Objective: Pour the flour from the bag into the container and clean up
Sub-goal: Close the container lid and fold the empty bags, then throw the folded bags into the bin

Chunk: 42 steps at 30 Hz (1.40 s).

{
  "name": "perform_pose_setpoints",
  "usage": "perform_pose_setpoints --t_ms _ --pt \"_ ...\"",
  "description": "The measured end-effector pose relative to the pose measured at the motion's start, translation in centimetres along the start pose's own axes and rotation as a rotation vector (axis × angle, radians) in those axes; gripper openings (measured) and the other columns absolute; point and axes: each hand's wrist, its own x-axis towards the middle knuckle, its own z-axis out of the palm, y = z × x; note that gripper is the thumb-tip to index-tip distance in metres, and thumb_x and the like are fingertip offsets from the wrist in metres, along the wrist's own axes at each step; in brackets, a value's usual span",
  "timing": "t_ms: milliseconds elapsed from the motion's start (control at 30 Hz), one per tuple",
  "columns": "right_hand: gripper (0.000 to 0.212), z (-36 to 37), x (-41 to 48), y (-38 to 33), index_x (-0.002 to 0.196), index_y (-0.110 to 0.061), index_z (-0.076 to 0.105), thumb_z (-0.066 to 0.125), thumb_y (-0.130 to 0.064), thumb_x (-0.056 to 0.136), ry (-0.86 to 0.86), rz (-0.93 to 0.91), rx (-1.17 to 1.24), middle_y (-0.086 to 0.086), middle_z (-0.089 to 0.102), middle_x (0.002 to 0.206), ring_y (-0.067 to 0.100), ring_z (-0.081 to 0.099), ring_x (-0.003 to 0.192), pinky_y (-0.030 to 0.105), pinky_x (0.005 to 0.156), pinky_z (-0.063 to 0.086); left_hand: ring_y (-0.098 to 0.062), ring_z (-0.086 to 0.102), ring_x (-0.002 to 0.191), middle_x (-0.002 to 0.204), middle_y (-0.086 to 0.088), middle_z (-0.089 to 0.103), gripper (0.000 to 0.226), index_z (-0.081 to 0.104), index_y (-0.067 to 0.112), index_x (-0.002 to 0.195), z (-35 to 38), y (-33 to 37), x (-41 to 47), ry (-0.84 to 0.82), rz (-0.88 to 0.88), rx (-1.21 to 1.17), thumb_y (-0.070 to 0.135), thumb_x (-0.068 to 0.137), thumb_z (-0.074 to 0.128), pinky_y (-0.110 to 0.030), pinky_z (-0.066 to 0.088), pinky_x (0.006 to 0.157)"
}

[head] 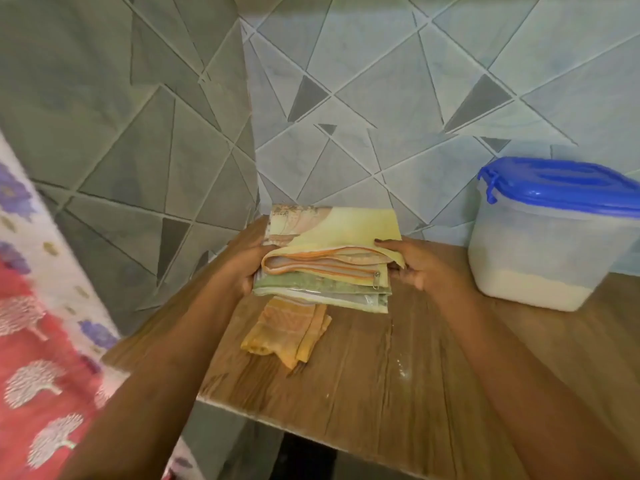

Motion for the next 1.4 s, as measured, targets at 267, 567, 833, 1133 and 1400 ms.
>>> perform_pose_setpoints --t_ms 267,567,833,1133,1400 --pt "0.016 7.4 -8.2 7.8 0.094 -0.016 0.06 0.057 -0.003 0.087 -0.328 0.148 -0.05 -0.006 0.071 0.059 0.005 0.066 0.05 0.019 0.042 0.051 -0.012 0.072 0.07 0.081 0.001 0.076 0.036 0.059 0.009 0.114 -5.4 -5.9 -19.2 0.317 0.054 -0.038 -0.005 0.082 0.058 -0.022 0.057 0.057" --pt "0.014 17.1 -17.5 17.5 0.097 -0.014 0.061 0.063 -0.009 0.084 -0.502 0.306 -0.119 0.001 0.068 0.081 0.013 0.061 0.072 0.023 0.051 0.051 -0.025 0.07 0.077 0.103 -0.013 0.069 0.056 0.055 0.015 0.125 -10.7 -11.5 -37.7 0.577 -0.048 -0.123 0.019 0.07 0.064 -0.035 0.061 0.065" --pt "0.012 26.3 -21.7 27.5 0.099 -0.014 0.062 0.058 -0.011 0.088 -0.513 0.435 -0.074 -0.003 0.073 0.068 0.011 0.069 0.063 0.021 0.05 0.055 -0.019 0.07 0.06 0.086 -0.009 0.07 0.038 0.058 0.02 0.107 -19.9 -17.4 -45.9 0.721 -0.105 -0.196 -0.005 0.08 0.059 -0.03 0.057 0.049" --pt "0.035 33.3 -25.5 43.1 0.126 -0.012 0.054 0.047 -0.029 0.096 -0.129 0.591 -0.141 0.004 0.066 0.108 0.018 0.064 0.096 0.036 0.093 0.046 -0.019 0.07 0.064 0.091 -0.009 0.071 0.034 0.058 0.017 0.111 -35.8 -27.3 -49.4 0.856 -0.289 -0.309 -0.006 0.087 0.051 -0.038 0.061 0.059" --pt "0.027 34.8 -23.0 59.9 0.116 -0.013 0.056 0.055 -0.025 0.091 -0.141 0.877 -0.506 0.013 0.062 0.124 0.019 0.06 0.096 0.022 0.069 0.043 -0.024 0.066 0.081 0.103 -0.008 0.065 0.034 0.057 0.028 0.109 -44.1 -41.4 -46.0 0.957 -0.43 -0.334 0.003 0.087 0.056 -0.037 0.06 0.062"
